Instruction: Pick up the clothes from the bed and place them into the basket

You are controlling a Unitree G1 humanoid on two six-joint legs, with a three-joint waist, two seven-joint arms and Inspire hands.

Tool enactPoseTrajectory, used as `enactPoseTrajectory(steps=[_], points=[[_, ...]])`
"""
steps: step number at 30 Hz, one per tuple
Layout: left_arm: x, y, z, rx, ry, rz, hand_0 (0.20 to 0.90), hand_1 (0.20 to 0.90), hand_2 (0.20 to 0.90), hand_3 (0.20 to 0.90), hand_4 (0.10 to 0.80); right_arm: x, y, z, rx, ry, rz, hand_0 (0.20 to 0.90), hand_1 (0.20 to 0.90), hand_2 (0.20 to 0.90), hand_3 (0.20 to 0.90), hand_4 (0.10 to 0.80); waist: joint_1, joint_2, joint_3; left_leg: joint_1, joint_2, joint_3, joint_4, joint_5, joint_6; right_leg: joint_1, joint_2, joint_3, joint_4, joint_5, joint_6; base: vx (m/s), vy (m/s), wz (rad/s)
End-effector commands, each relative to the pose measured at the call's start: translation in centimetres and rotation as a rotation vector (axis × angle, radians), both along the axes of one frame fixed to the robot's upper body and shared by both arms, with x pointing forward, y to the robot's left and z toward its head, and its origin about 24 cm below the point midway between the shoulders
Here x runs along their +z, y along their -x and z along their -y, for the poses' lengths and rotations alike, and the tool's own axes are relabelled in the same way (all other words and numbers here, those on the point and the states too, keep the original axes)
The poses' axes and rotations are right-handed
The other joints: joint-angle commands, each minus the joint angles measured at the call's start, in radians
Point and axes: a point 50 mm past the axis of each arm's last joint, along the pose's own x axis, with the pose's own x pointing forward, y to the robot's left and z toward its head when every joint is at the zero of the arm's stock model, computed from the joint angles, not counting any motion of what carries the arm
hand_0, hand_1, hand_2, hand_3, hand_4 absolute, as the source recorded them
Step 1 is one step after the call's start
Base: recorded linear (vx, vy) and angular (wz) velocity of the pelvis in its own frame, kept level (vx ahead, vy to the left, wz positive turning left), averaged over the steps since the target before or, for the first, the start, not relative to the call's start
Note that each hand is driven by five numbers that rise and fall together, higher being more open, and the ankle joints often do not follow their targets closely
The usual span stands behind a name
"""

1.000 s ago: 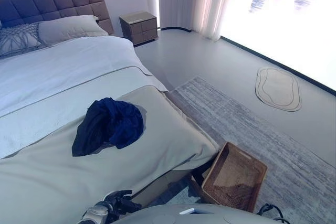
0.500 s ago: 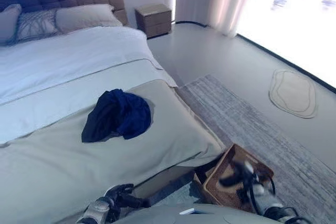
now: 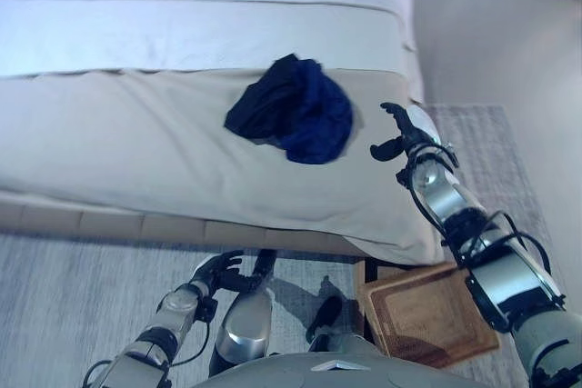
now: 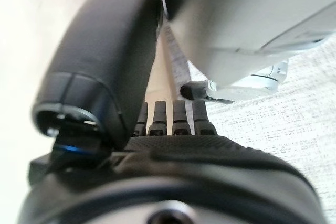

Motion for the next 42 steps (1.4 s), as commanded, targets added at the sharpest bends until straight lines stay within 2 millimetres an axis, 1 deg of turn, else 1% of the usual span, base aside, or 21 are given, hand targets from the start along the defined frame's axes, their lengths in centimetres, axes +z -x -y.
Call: enactPoseTrajectory(steps=[1,6,9,12,14,15,16,17,18,19,24,26,29,32,33,34,35,36,38,39,42], points=[[-0.9,4.2,-5.0,0.032,-0.156,-0.142,0.900,0.900,0.900,0.900,0.800,6.0,-1.9,-0.6,0.003,0.088,0.188,0.900,0.900,0.900,0.900,0.800,0.061,-0.012,0.032,-0.013,-0.068,0.003,0.115,-0.201,0.092,-0.090,-0.056,0.047,0.294,-0.133,-0.034,0.010,-0.003,0.38],[-0.3,3.6,-5.6,0.088,-0.111,-0.078,0.900,0.900,0.900,0.900,0.800,9.5,-3.3,0.2,-0.082,0.148,0.199,0.900,0.900,0.900,0.900,0.800,0.156,0.003,0.094,-0.127,-0.076,-0.049,0.154,-0.175,0.086,-0.151,-0.089,-0.012,0.387,-0.155,-0.044,-0.067,0.044,0.30],[0.0,3.3,-5.7,0.098,-0.095,-0.055,0.900,0.900,0.900,0.900,0.800,10.3,-3.5,0.8,-0.122,0.174,0.177,0.900,0.900,0.900,0.900,0.800,0.183,0.006,0.117,-0.169,-0.078,-0.067,0.164,-0.163,0.085,-0.190,-0.102,-0.037,0.439,-0.160,-0.041,-0.039,0.024,0.39],[0.2,3.2,-6.0,0.109,-0.084,-0.036,0.900,0.900,0.900,0.900,0.800,10.6,-3.4,2.1,-0.194,0.205,0.075,0.900,0.900,0.900,0.900,0.800,0.210,0.004,0.138,-0.205,-0.077,-0.079,0.170,-0.149,0.084,-0.221,-0.110,-0.061,0.476,-0.167,-0.037,-0.025,0.011,0.33],[0.4,3.2,-6.3,0.119,-0.078,-0.015,0.900,0.900,0.900,0.900,0.800,10.5,-3.2,3.3,-0.249,0.215,-0.035,0.900,0.900,0.900,0.900,0.800,0.235,0.000,0.164,-0.234,-0.070,-0.090,0.171,-0.136,0.081,-0.247,-0.116,-0.090,0.502,-0.178,-0.036,-0.039,-0.017,0.29],[0.5,3.3,-6.3,0.118,-0.077,-0.010,0.900,0.900,0.900,0.900,0.800,10.5,-3.2,3.4,-0.253,0.215,-0.061,0.900,0.900,0.900,0.900,0.800,0.242,-0.001,0.172,-0.241,-0.069,-0.094,0.172,-0.134,0.080,-0.251,-0.117,-0.098,0.507,-0.179,-0.036,-0.025,-0.018,0.24],[0.5,3.3,-6.3,0.118,-0.077,-0.008,0.900,0.900,0.900,0.900,0.800,10.6,-3.2,3.6,-0.260,0.200,-0.072,0.848,0.848,0.848,0.840,0.740,0.246,-0.002,0.177,-0.246,-0.068,-0.096,0.174,-0.131,0.079,-0.254,-0.117,-0.104,0.509,-0.182,-0.037,-0.013,-0.006,0.26],[0.5,3.3,-6.3,0.118,-0.078,-0.006,0.900,0.900,0.900,0.900,0.800,10.9,-3.2,3.5,-0.259,0.195,-0.070,0.460,0.460,0.460,0.387,0.287,0.248,-0.003,0.182,-0.251,-0.065,-0.097,0.175,-0.130,0.077,-0.257,-0.117,-0.109,0.511,-0.186,-0.038,-0.011,-0.001,0.21],[0.5,3.3,-6.4,0.121,-0.077,-0.004,0.900,0.900,0.900,0.900,0.800,11.2,-3.3,3.4,-0.254,0.194,-0.062,0.352,0.352,0.352,0.260,0.160,0.250,-0.003,0.187,-0.255,-0.062,-0.097,0.176,-0.128,0.075,-0.259,-0.117,-0.114,0.511,-0.189,-0.039,-0.017,-0.003,0.13],[0.5,3.4,-6.4,0.123,-0.076,-0.001,0.900,0.900,0.900,0.900,0.800,11.4,-3.4,3.2,-0.253,0.184,-0.051,0.300,0.300,0.300,0.200,0.100,0.252,-0.004,0.190,-0.257,-0.058,-0.095,0.175,-0.127,0.074,-0.259,-0.116,-0.117,0.506,-0.190,-0.039,0.000,0.000,0.00],[0.7,3.3,-6.7,0.136,-0.088,0.019,0.900,0.900,0.900,0.900,0.800,12.7,-3.7,2.5,-0.250,0.127,0.076,0.300,0.300,0.300,0.200,0.100,0.245,-0.018,0.193,-0.244,-0.037,-0.084,0.156,-0.126,0.066,-0.246,-0.103,-0.114,0.472,-0.182,-0.032,-0.006,-0.035,-0.03],[0.8,3.2,-6.7,0.139,-0.101,0.026,0.900,0.900,0.900,0.900,0.800,13.8,-3.7,2.3,-0.244,0.100,0.172,0.300,0.300,0.300,0.200,0.100,0.233,-0.028,0.185,-0.223,-0.027,-0.079,0.141,-0.129,0.062,-0.231,-0.092,-0.102,0.450,-0.181,-0.029,-0.001,-0.076,-0.10],[0.7,3.4,-6.8,0.147,-0.117,0.016,0.900,0.900,0.900,0.900,0.800,16.5,-3.4,1.8,-0.232,0.070,0.362,0.300,0.300,0.300,0.200,0.100,0.204,-0.041,0.162,-0.179,-0.010,-0.064,0.116,-0.135,0.054,-0.202,-0.077,-0.077,0.409,-0.178,-0.026,0.024,-0.043,-0.22],[0.2,4.3,-6.6,0.160,-0.131,-0.009,0.900,0.900,0.900,0.900,0.800,19.7,-2.5,0.9,-0.211,0.086,0.579,0.300,0.300,0.300,0.200,0.100,0.166,-0.058,0.128,-0.121,0.006,-0.038,0.081,-0.141,0.045,-0.155,-0.058,-0.042,0.343,-0.172,-0.025,0.057,-0.023,-0.40],[-0.1,4.9,-6.5,0.167,-0.134,-0.028,0.900,0.900,0.900,0.900,0.800,21.4,-1.7,0.6,-0.197,0.105,0.673,0.300,0.300,0.300,0.200,0.100,0.145,-0.065,0.106,-0.091,0.010,-0.026,0.067,-0.145,0.042,-0.129,-0.051,-0.025,0.312,-0.169,-0.024,0.098,0.004,-0.41],[-0.3,5.4,-6.4,0.171,-0.137,-0.042,0.900,0.900,0.900,0.900,0.800,22.5,-0.9,0.6,-0.191,0.102,0.750,0.300,0.300,0.300,0.200,0.100,0.128,-0.069,0.088,-0.069,0.012,-0.017,0.058,-0.149,0.042,-0.111,-0.045,-0.012,0.293,-0.167,-0.023,0.096,0.017,-0.41],[-0.4,5.6,-6.5,0.165,-0.143,-0.046,0.900,0.900,0.900,0.900,0.800,22.8,-0.5,0.7,-0.196,0.101,0.807,0.300,0.300,0.300,0.200,0.100,0.121,-0.071,0.080,-0.058,0.012,-0.012,0.054,-0.150,0.043,-0.103,-0.042,-0.006,0.285,-0.165,-0.023,0.099,0.027,-0.45],[-0.6,6.1,-6.5,0.170,-0.144,-0.062,0.900,0.900,0.900,0.900,0.800,24.2,0.7,0.9,-0.191,0.099,0.894,0.300,0.300,0.300,0.200,0.100,0.096,-0.076,0.057,-0.035,0.010,0.001,0.050,-0.157,0.044,-0.084,-0.034,0.013,0.265,-0.162,-0.020,0.086,0.016,-0.38],[-0.8,6.8,-6.5,0.164,-0.149,-0.087,0.900,0.900,0.900,0.900,0.800,25.4,2.5,1.7,-0.188,0.103,1.000,0.300,0.300,0.300,0.200,0.100,0.064,-0.082,0.022,0.001,0.008,0.019,0.041,-0.166,0.047,-0.056,-0.025,0.039,0.237,-0.157,-0.013,0.106,0.060,-0.26],[-1.0,7.2,-6.5,0.161,-0.150,-0.107,0.900,0.900,0.900,0.900,0.800,25.9,3.7,2.4,-0.185,0.102,1.049,0.300,0.300,0.300,0.200,0.100,0.043,-0.077,-0.001,0.013,0.003,0.032,0.037,-0.147,0.054,-0.044,-0.022,0.042,0.216,-0.130,-0.011,0.116,0.109,-0.28],[-1.5,8.2,-6.1,0.142,-0.155,-0.147,0.900,0.900,0.900,0.900,0.800,25.7,5.9,4.2,-0.204,0.110,1.126,0.300,0.300,0.300,0.200,0.100,-0.006,-0.078,-0.063,0.063,0.001,0.062,-0.001,-0.144,0.057,-0.001,-0.009,0.078,0.170,-0.117,0.000,0.110,0.032,-0.29]])
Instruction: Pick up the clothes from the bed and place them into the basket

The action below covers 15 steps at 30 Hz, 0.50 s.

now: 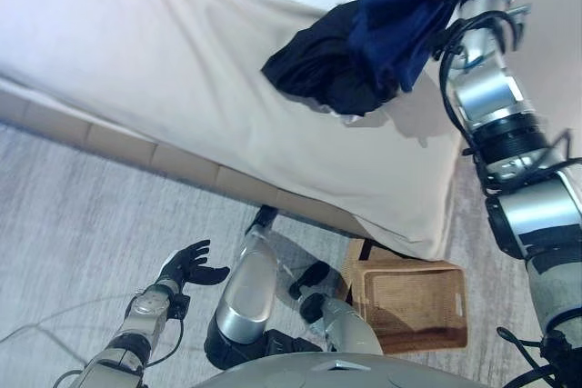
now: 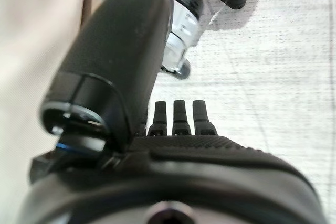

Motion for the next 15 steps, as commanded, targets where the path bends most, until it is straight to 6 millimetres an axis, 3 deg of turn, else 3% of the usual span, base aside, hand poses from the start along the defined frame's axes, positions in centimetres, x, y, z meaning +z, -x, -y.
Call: enactPoseTrajectory(steps=[1,6,15], points=[[-2.4,6.3,-0.7,-0.014,-0.038,-0.196,0.900,0.900,0.900,0.900,0.800,1.7,3.5,2.9,-0.151,0.137,0.203,0.300,0.300,0.300,0.200,0.100,-0.080,0.017,-0.240,0.096,0.021,0.037,-0.161,-0.050,0.042,0.009,0.027,0.044,0.070,-0.065,0.007,0.089,-0.017,-0.34],[-3.1,7.1,-0.1,-0.045,-0.049,-0.265,0.900,0.900,0.900,0.900,0.800,0.0,6.1,6.2,-0.227,0.131,0.205,0.300,0.300,0.300,0.200,0.100,-0.167,0.018,-0.327,0.156,0.017,0.102,-0.176,-0.074,0.056,0.032,0.034,0.106,0.025,-0.038,0.016,0.076,-0.016,-0.33],[-3.6,8.1,-0.4,-0.044,-0.072,-0.370,0.900,0.900,0.900,0.900,0.800,-5.3,8.0,8.5,-0.259,0.094,0.100,0.300,0.300,0.300,0.200,0.100,-0.303,0.056,-0.376,0.240,0.016,0.216,-0.163,-0.145,0.088,0.009,0.049,0.229,0.031,-0.026,0.018,0.010,-0.025,-0.53]])
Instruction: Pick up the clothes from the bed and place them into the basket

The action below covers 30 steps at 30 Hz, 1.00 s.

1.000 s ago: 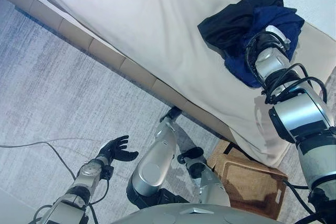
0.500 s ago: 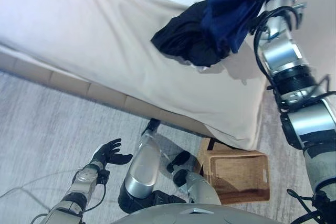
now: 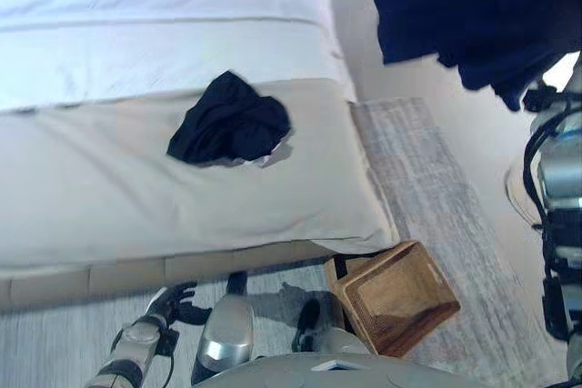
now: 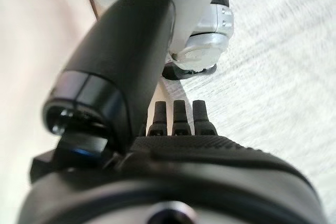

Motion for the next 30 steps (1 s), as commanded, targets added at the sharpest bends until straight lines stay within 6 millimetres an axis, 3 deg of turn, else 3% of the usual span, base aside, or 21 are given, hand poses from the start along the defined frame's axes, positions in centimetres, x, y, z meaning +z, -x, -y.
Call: enactPoseTrajectory(steps=[1,5,10,15,17,19,21,24,26,27,28,29,30], points=[[-1.0,1.9,0.6,-0.046,0.010,-0.111,0.900,0.900,0.900,0.900,0.800,2.7,2.0,0.0,0.032,0.134,0.128,0.300,0.300,0.300,0.200,0.100,-0.040,0.070,-0.132,0.123,-0.007,0.010,-0.131,-0.094,0.063,-0.015,0.052,0.026,0.089,-0.069,0.018,0.014,-0.064,-0.54],[-0.8,1.5,0.7,-0.070,0.010,-0.096,0.900,0.900,0.900,0.900,0.800,-1.6,2.4,0.1,0.098,0.140,-0.088,0.300,0.300,0.300,0.200,0.100,-0.084,0.088,-0.126,0.144,-0.005,0.042,-0.140,-0.099,0.065,-0.022,0.060,0.066,0.087,-0.063,0.018,-0.005,-0.110,-0.50],[-0.4,0.2,1.3,-0.120,0.010,-0.054,0.900,0.900,0.900,0.900,0.800,-6.6,1.6,0.2,0.133,0.135,-0.341,0.300,0.300,0.300,0.200,0.100,-0.114,0.109,-0.108,0.145,-0.003,0.091,-0.135,-0.100,0.062,-0.036,0.055,0.071,0.076,-0.048,0.018,-0.050,-0.127,-0.42],[0.3,-1.8,1.7,-0.183,0.014,-0.005,0.900,0.900,0.900,0.900,0.800,-9.6,0.3,0.6,0.088,0.158,-0.530,0.300,0.300,0.300,0.200,0.100,-0.115,0.137,-0.074,0.122,-0.004,0.105,-0.122,-0.092,0.054,-0.059,0.045,0.061,0.066,-0.031,0.021,-0.084,-0.135,-0.12],[1.1,-3.8,2.0,-0.208,0.018,0.055,0.900,0.900,0.900,0.900,0.800,-9.5,-0.9,0.7,0.062,0.154,-0.548,0.300,0.300,0.300,0.200,0.100,-0.115,0.157,-0.030,0.078,-0.002,0.104,-0.103,-0.084,0.049,-0.103,0.036,0.051,0.084,-0.030,0.020,-0.337,-0.188,-0.02],[2.7,-7.6,3.0,-0.233,0.024,0.174,0.900,0.900,0.900,0.900,0.800,-7.7,-2.9,0.8,0.021,0.155,-0.529,0.300,0.300,0.300,0.200,0.100,-0.114,0.195,0.059,-0.023,-0.007,0.091,-0.069,-0.060,0.037,-0.194,0.024,0.042,0.123,-0.029,0.011,-0.478,-0.166,-0.08],[3.4,-9.1,3.6,-0.239,0.032,0.223,0.900,0.900,0.900,0.900,0.800,-6.7,-3.7,0.9,-0.002,0.173,-0.528,0.300,0.300,0.300,0.200,0.100,-0.113,0.216,0.094,-0.071,-0.012,0.085,-0.051,-0.046,0.031,-0.236,0.019,0.039,0.142,-0.029,0.006,-0.311,-0.050,-0.06],[5.2,-11.8,4.8,-0.242,0.077,0.349,0.900,0.900,0.900,0.900,0.800,-4.1,-5.1,0.8,-0.056,0.209,-0.527,0.300,0.300,0.300,0.200,0.100,-0.113,0.279,0.184,-0.187,-0.018,0.074,-0.002,-0.012,0.014,-0.356,0.005,0.033,0.215,-0.040,-0.011,-0.300,-0.045,-0.05],[6.0,-12.7,5.2,-0.245,0.096,0.404,0.900,0.900,0.900,0.900,0.800,-3.7,-5.6,1.3,-0.109,0.200,-0.600,0.300,0.300,0.300,0.200,0.100,-0.112,0.309,0.217,-0.236,-0.022,0.069,0.009,0.010,0.003,-0.417,0.004,0.032,0.250,-0.047,-0.020,-0.197,-0.061,-0.09],[6.4,-13.1,5.4,-0.247,0.105,0.432,0.900,0.900,0.900,0.900,0.800,-4.0,-5.5,2.2,-0.167,0.174,-0.695,0.479,0.479,0.479,0.409,0.309,-0.108,0.325,0.232,-0.258,-0.022,0.068,0.009,0.022,-0.003,-0.445,0.004,0.030,0.267,-0.053,-0.026,-0.153,-0.084,-0.03],[6.8,-13.5,5.5,-0.243,0.116,0.457,0.900,0.900,0.900,0.900,0.800,-4.4,-5.5,2.7,-0.199,0.163,-0.746,0.589,0.589,0.589,0.538,0.438,-0.104,0.338,0.247,-0.275,-0.024,0.063,0.008,0.031,-0.007,-0.467,0.004,0.027,0.281,-0.059,-0.032,-0.130,-0.092,-0.07],[7.1,-13.8,5.6,-0.240,0.124,0.473,0.900,0.900,0.900,0.900,0.800,-4.6,-5.5,3.1,-0.225,0.155,-0.805,0.900,0.900,0.900,0.900,0.800,-0.101,0.347,0.255,-0.285,-0.024,0.061,0.007,0.037,-0.009,-0.482,0.003,0.022,0.292,-0.064,-0.037,-0.084,-0.055,-0.08],[7.2,-13.9,5.6,-0.239,0.126,0.479,0.900,0.900,0.900,0.900,0.800,-4.6,-5.5,3.2,-0.227,0.158,-0.810,0.900,0.900,0.900,0.900,0.800,-0.099,0.350,0.257,-0.288,-0.024,0.060,0.006,0.039,-0.010,-0.485,0.003,0.020,0.294,-0.066,-0.039,-0.098,-0.071,-0.01]])
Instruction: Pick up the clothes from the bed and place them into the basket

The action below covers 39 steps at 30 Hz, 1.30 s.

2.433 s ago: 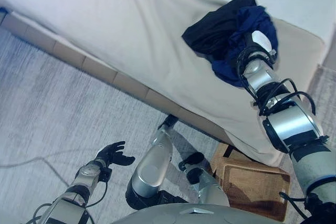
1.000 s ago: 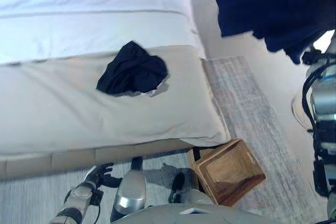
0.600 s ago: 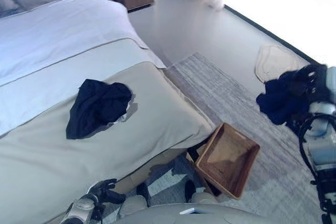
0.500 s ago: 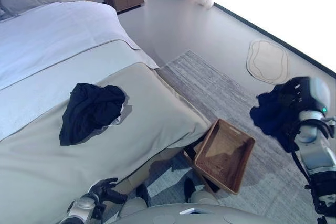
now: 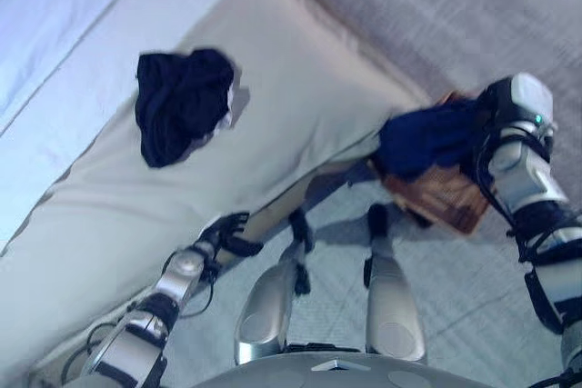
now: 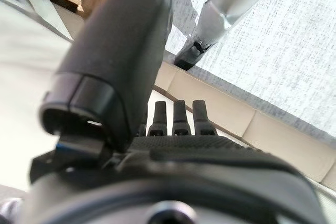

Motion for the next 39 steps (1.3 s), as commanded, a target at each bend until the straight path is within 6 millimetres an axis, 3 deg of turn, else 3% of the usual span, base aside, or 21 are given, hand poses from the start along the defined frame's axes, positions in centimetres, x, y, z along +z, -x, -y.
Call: enactPoseTrajectory(steps=[1,6,8,10,13,17,19,22,24,25,26,31,34,39], points=[[1.1,-0.3,-1.8,0.041,0.006,0.070,0.900,0.900,0.900,0.900,0.800,4.2,0.5,3.4,-0.166,0.141,-0.041,0.900,0.900,0.900,0.900,0.800,-0.007,0.002,0.033,-0.061,-0.070,-0.104,0.137,-0.110,0.010,-0.007,-0.035,-0.145,0.150,-0.152,-0.045,-0.085,-0.060,0.06],[1.8,-0.5,-1.9,0.168,0.180,0.113,0.900,0.900,0.900,0.900,0.800,3.0,1.2,4.7,-0.248,0.133,-0.105,0.900,0.900,0.900,0.900,0.800,0.012,0.035,0.037,-0.071,-0.071,-0.115,0.112,-0.088,0.000,-0.031,-0.034,-0.165,0.163,-0.167,-0.060,-0.031,-0.016,0.10],[1.9,-0.6,-2.4,0.273,0.275,0.125,0.900,0.900,0.900,0.900,0.800,2.3,1.5,5.0,-0.251,0.110,-0.123,0.900,0.900,0.900,0.900,0.800,0.013,0.025,0.036,-0.045,-0.073,-0.121,0.096,-0.102,-0.009,-0.014,-0.035,-0.164,0.164,-0.194,-0.055,0.075,-0.018,0.13],[2.1,-0.6,-3.2,0.401,0.402,0.137,0.900,0.900,0.900,0.900,0.800,1.6,1.8,5.2,-0.259,0.069,-0.107,0.900,0.900,0.900,0.900,0.800,0.016,0.013,0.035,-0.041,-0.061,-0.117,0.086,-0.084,-0.005,-0.004,-0.027,-0.178,0.136,-0.160,-0.062,-0.012,0.008,0.19],[2.3,-0.3,-4.5,0.549,0.550,0.155,0.900,0.900,0.900,0.900,0.800,0.1,2.6,5.5,-0.265,0.020,-0.104,0.900,0.900,0.900,0.900,0.800,0.018,-0.024,0.020,-0.014,-0.050,-0.119,0.070,-0.089,-0.006,0.024,-0.017,-0.185,0.106,-0.150,-0.059,0.022,-0.020,0.25],[3.0,-0.4,-6.5,0.711,0.668,0.193,0.900,0.900,0.900,0.900,0.800,-3.3,4.4,6.3,-0.302,-0.049,-0.247,0.900,0.900,0.900,0.900,0.800,0.027,-0.098,-0.004,0.018,-0.031,-0.126,0.058,-0.101,-0.005,0.076,0.002,-0.193,0.061,-0.129,-0.050,0.069,-0.090,0.23],[3.1,-0.3,-7.3,0.780,0.700,0.199,0.900,0.900,0.900,0.900,0.800,-3.9,4.9,6.5,-0.295,-0.045,-0.243,0.900,0.900,0.900,0.900,0.800,0.033,-0.134,-0.018,0.036,-0.027,-0.137,0.059,-0.110,-0.002,0.112,0.008,-0.196,0.037,-0.119,-0.045,0.130,-0.075,0.24],[2.2,1.0,-7.8,0.902,0.769,0.190,0.900,0.900,0.900,0.900,0.800,-1.3,3.9,5.6,-0.226,-0.029,-0.042,0.900,0.900,0.900,0.900,0.800,0.037,-0.175,-0.043,0.076,-0.026,-0.149,0.065,-0.129,0.000,0.176,0.013,-0.193,-0.006,-0.103,-0.038,0.180,0.060,0.19],[0.4,3.0,-7.5,1.012,0.821,0.171,0.900,0.900,0.900,0.900,0.800,3.0,2.7,2.5,-0.060,0.015,0.258,0.900,0.900,0.900,0.900,0.800,0.038,-0.202,-0.070,0.109,-0.032,-0.159,0.069,-0.149,0.005,0.225,0.014,-0.187,-0.039,-0.095,-0.030,0.216,0.186,0.11],[0.3,3.2,-7.5,1.018,0.820,0.168,0.900,0.900,0.900,0.900,0.800,3.3,2.7,2.3,-0.057,0.009,0.263,0.900,0.900,0.900,0.900,0.800,0.040,-0.204,-0.073,0.113,-0.033,-0.160,0.068,-0.151,0.006,0.231,0.014,-0.187,-0.042,-0.095,-0.029,0.200,0.216,0.00],[-0.3,3.9,-7.3,1.050,0.821,0.153,0.900,0.900,0.900,0.900,0.800,4.4,2.4,0.8,0.021,0.025,0.333,0.900,0.900,0.900,0.900,0.800,0.044,-0.213,-0.085,0.127,-0.037,-0.165,0.068,-0.158,0.008,0.249,0.012,-0.190,-0.050,-0.095,-0.026,0.121,0.165,0.02],[-2.5,6.2,-6.9,1.101,0.766,0.055,0.900,0.900,0.900,0.900,0.800,6.1,2.0,-3.3,0.263,0.087,0.372,0.900,0.900,0.900,0.900,0.800,0.086,-0.244,-0.123,0.161,-0.067,-0.200,0.089,-0.181,0.024,0.322,-0.009,-0.216,-0.068,-0.100,-0.018,0.193,0.230,0.22],[-3.7,8.1,-7.1,1.119,0.709,-0.021,0.900,0.900,0.900,0.900,0.800,6.3,1.1,-5.1,0.354,0.147,0.330,0.900,0.900,0.900,0.900,0.800,0.148,-0.277,-0.132,0.153,-0.087,-0.244,0.140,-0.202,0.038,0.356,-0.026,-0.251,-0.051,-0.112,-0.019,0.230,0.166,0.42],[-3.4,8.2,-8.4,1.048,0.608,-0.044,0.900,0.900,0.900,0.900,0.800,7.2,-1.3,-7.9,0.416,0.181,0.319,0.900,0.900,0.900,0.900,0.800,0.262,-0.317,-0.101,0.117,-0.111,-0.323,0.188,-0.215,0.063,0.383,-0.037,-0.316,-0.006,-0.129,-0.015,0.140,0.073,0.54]])
